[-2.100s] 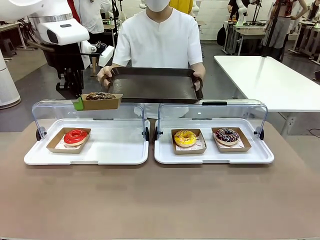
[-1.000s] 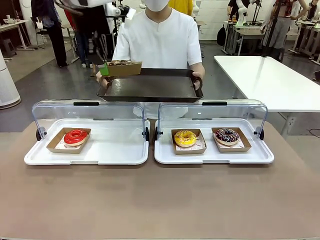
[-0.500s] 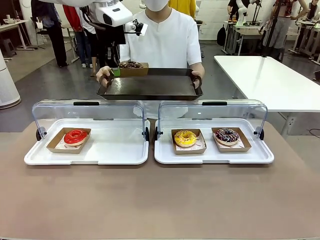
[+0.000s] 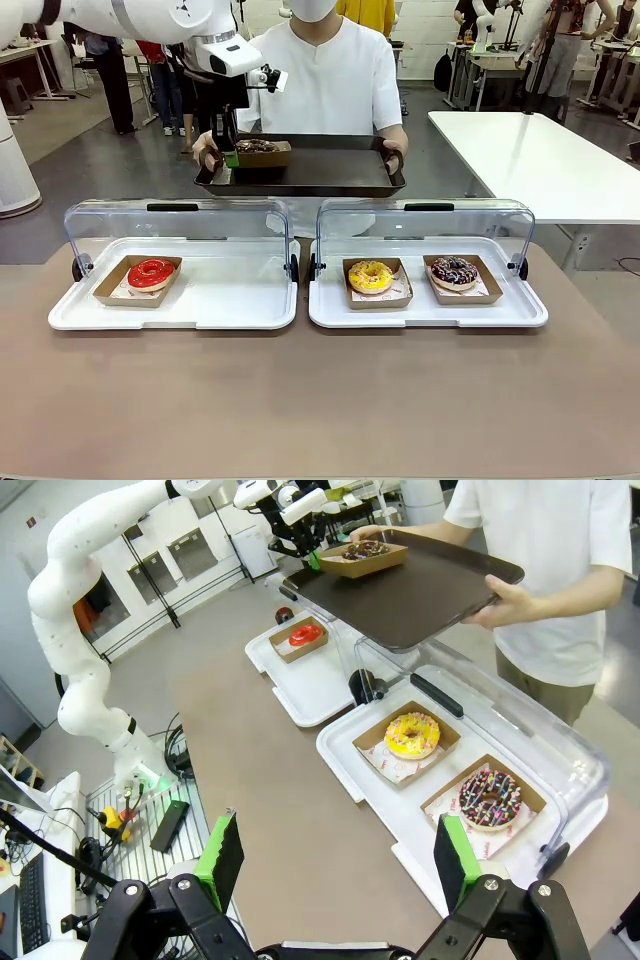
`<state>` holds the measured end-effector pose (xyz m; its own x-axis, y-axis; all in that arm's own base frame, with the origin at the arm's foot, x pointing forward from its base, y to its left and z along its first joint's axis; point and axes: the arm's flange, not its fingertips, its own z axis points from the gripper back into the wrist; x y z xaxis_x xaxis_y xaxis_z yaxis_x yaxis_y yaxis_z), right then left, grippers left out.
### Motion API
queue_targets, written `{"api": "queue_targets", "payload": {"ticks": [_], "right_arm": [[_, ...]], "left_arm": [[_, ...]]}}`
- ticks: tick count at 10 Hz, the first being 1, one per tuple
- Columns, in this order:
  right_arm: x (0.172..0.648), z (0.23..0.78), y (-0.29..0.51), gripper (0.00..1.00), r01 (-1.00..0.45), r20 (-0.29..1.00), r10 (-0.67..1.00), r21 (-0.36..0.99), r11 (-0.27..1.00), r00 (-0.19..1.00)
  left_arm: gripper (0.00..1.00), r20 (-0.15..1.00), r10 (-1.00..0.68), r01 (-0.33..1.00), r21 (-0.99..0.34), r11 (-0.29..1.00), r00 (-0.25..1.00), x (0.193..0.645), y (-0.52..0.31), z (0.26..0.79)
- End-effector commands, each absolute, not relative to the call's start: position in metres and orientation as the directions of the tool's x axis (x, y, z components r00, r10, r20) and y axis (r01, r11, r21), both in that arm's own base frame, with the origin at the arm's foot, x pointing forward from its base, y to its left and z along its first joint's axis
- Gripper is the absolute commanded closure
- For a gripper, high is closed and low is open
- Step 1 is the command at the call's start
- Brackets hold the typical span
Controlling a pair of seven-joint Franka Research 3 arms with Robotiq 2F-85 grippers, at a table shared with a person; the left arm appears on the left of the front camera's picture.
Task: Provide the desired donut to the person.
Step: Place the picked Paper togo box onto the Handle tray extended by the person.
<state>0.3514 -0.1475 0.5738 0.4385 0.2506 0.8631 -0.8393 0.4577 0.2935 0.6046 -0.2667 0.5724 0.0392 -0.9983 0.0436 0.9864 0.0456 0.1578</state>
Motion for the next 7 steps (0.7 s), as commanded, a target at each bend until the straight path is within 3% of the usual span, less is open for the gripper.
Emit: {"api": "queue_targets", "payload": {"ticks": [1, 3, 4, 5, 6, 7], "right_arm": [[0.3522, 0.5734, -0.1469, 0.00, -0.846, 0.873, 0.238, 0.291, 0.447, 0.426], [0.3522, 0.5734, -0.1469, 0.00, -0.846, 0.873, 0.238, 0.291, 0.447, 0.426], [0.3522, 0.5734, -0.1469, 0.00, -0.846, 0.873, 0.238, 0.291, 0.447, 0.426], [0.3522, 0.5734, -0.1469, 0.00, -0.846, 0.873, 0.238, 0.291, 0.447, 0.426], [0.3522, 0.5734, -0.1469, 0.00, -0.846, 0.873, 0.238, 0.291, 0.447, 0.426], [0.3522, 0.5734, -0.1469, 0.00, -0.846, 0.873, 0.238, 0.291, 0.447, 0.426]], "left_arm": [[0.99, 0.065, -0.998, 0.993, 0.114, 0.021, 0.013, 0.6161, -0.2692, 0.5748], [0.99, 0.058, -0.998, 0.995, 0.096, 0.002, -0.003, 0.6178, -0.2673, 0.5686], [0.39, 0.056, -0.998, 0.996, 0.091, 0.006, 0.000, 0.6187, -0.2678, 0.5689], [0.39, 0.053, -0.999, 0.996, 0.089, 0.007, 0.002, 0.6179, -0.2675, 0.5686], [0.00, 0.051, -0.999, 0.996, 0.090, 0.009, 0.005, 0.6170, -0.2667, 0.5683], [0.36, 0.049, -0.999, 0.996, 0.089, 0.006, 0.002, 0.6179, -0.2669, 0.5693]]}}
